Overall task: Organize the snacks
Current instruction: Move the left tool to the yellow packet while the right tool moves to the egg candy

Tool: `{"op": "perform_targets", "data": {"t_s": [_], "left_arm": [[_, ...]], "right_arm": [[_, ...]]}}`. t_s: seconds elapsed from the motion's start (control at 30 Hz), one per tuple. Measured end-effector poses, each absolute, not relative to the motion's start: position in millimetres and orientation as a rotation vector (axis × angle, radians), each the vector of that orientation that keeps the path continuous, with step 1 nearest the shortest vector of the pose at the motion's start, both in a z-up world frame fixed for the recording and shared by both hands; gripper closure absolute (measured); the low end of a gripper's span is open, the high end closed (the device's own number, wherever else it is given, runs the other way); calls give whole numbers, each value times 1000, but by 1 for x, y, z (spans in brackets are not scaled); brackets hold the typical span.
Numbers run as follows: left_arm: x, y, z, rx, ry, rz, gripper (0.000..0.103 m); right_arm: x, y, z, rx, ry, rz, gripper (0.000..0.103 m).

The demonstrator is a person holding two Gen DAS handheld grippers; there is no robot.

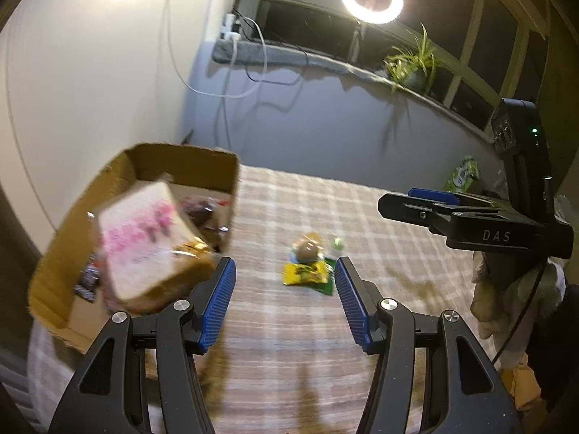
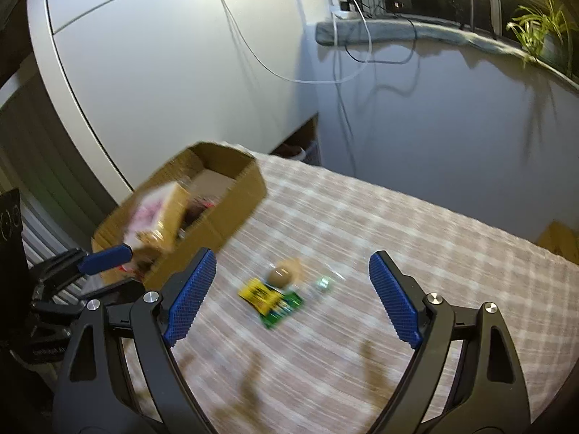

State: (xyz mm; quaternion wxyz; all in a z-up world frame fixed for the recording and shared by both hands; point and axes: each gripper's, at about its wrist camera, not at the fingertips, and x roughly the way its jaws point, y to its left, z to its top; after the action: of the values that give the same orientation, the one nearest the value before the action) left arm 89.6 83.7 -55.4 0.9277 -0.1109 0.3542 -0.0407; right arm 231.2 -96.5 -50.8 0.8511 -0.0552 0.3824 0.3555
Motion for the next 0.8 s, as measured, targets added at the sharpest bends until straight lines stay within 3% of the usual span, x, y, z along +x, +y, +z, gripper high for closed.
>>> {"op": "perform_targets", "data": {"t_s": [0.13, 0.2, 0.4, 0.57, 0.8], "left_arm": [[96, 68, -65, -226, 755, -116, 47], [98, 62, -70, -230, 770, -128, 48], [109, 46, -89, -232, 828, -161, 64], [119, 44, -101, -248, 861, -161, 65], [128, 49, -113, -257, 880, -148, 66]], "right_arm": [[240, -113, -64, -126, 839, 752, 17], [244, -115, -70, -129, 859, 782, 26], [250, -100, -90, -191, 915, 880, 52], [256, -81, -105, -229, 943, 939, 55], [260, -52, -120, -286, 964, 1013, 69]]}}
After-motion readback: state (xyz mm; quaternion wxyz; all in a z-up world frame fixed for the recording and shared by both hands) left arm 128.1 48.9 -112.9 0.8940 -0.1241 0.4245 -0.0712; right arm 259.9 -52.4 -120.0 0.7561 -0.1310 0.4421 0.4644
